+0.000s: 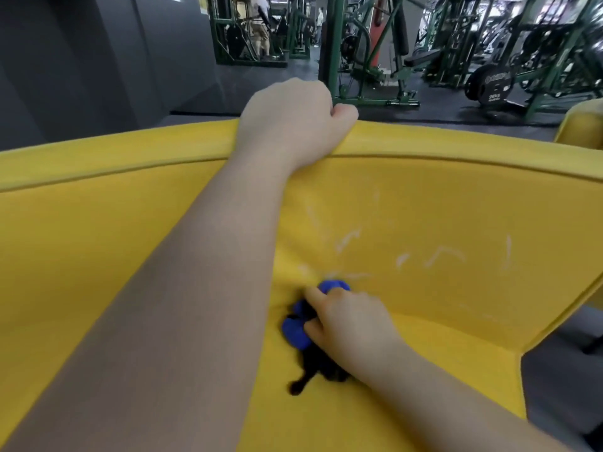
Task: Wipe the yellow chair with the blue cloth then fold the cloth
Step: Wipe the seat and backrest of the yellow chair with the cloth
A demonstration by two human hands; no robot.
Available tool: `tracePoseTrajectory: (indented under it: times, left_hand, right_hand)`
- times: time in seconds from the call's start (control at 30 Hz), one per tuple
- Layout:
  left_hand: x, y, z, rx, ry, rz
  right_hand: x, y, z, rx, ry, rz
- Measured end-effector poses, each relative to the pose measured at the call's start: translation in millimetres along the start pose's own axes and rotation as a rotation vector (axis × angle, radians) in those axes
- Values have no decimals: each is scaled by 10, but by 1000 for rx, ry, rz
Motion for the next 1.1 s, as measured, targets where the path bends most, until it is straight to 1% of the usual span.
tracePoseTrajectory:
  times: [0.03, 0.07, 0.1, 0.13, 0.2, 0.23, 0.27, 0.3, 0.4, 0.43, 0.47, 0.5, 0.53, 0.57, 0.6, 0.63, 0.67, 0.73, 0.77, 0.8, 0.83, 0.9, 0.97, 1.0, 1.07, 1.1]
  left_hand:
    - [1, 13, -50, 4, -23, -31]
    - [5, 31, -82, 2, -52, -62]
    - [10, 54, -99, -2, -78, -86]
    - [11, 64, -110, -9, -91, -101]
    - [18, 36, -88, -37, -108, -90]
    - [29, 9, -78, -46, -106, -66]
    - [38, -1, -75, -45, -99, -48]
    - [45, -5, -77, -30, -94, -41]
    - [66, -13, -53, 29, -82, -32]
    - [74, 2, -33, 32, -77, -35]
    - [68, 17, -33, 28, -75, -49]
    - [49, 29, -46, 22, -81, -69]
    - [25, 40, -64, 17, -92, -84]
    - [21, 50, -73, 9, -99, -86]
    - [20, 52, -69, 1, -99, -81]
    - [25, 54, -67, -4, -93, -74]
    - [32, 55, -70, -8, -88, -71]
    - [38, 39, -60, -14, -98, -70]
    - [48, 27, -57, -12, -100, -64]
    - [56, 15, -64, -8, -100, -57]
    - [65, 4, -70, -1, -103, -58]
    - [76, 8, -66, 18, -104, -76]
    - [74, 22, -49, 28, -90, -90]
    - [70, 38, -41, 29, -83, -89]
    - [38, 53, -62, 25, -60, -88]
    - [24, 57, -72, 23, -53, -89]
  right_hand:
    - [52, 53, -88, 42, -48, 120]
    - [-49, 67, -133, 42, -98, 112]
    - [-252, 67, -126, 8, -136, 32]
    - [-537, 86, -85, -51, -131, -161]
    - [-1149, 98, -112, -38, -134, -606]
    - [-1342, 80, -179, 1, -137, -758]
    - [-1408, 33, -229, 43, -118, -802]
    - [-1370, -21, -249, 74, -65, -780]
    - [-718, -56, -213, 18, 33, -550]
    - [-447, 8, -169, -9, 60, -424]
    - [-226, 66, -149, -15, 75, -254]
    - [-80, 101, -161, 14, 57, -71]
    - [-3, 108, -195, 44, 23, 74]
    - [-30, 96, -222, 46, 18, 148]
    - [-123, 66, -220, 32, 1, 155]
    - [-296, 51, -198, 21, -21, 119]
    - [-514, 61, -172, -17, -40, -30]
    - [-1068, 167, -150, -13, -61, -481]
    - [-1298, 225, -166, 19, -62, -686]
    - [-1420, 221, -200, 54, -61, -793]
    - [-1445, 143, -230, 68, -66, -818]
    - [-1259, -48, -206, 14, -12, -754]
    - [-857, -100, -172, -50, 52, -623]
    - [-608, -71, -166, -68, 64, -498]
    - [-129, 15, -189, -42, 70, -105]
    - [48, 54, -217, 6, 63, 92]
Point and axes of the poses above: each hand's wrist, its own y-axis away from the middle knuckle, its own x-axis out of the palm, z = x × y, the point moved 6 cm from there along -y, towards the middle knuckle
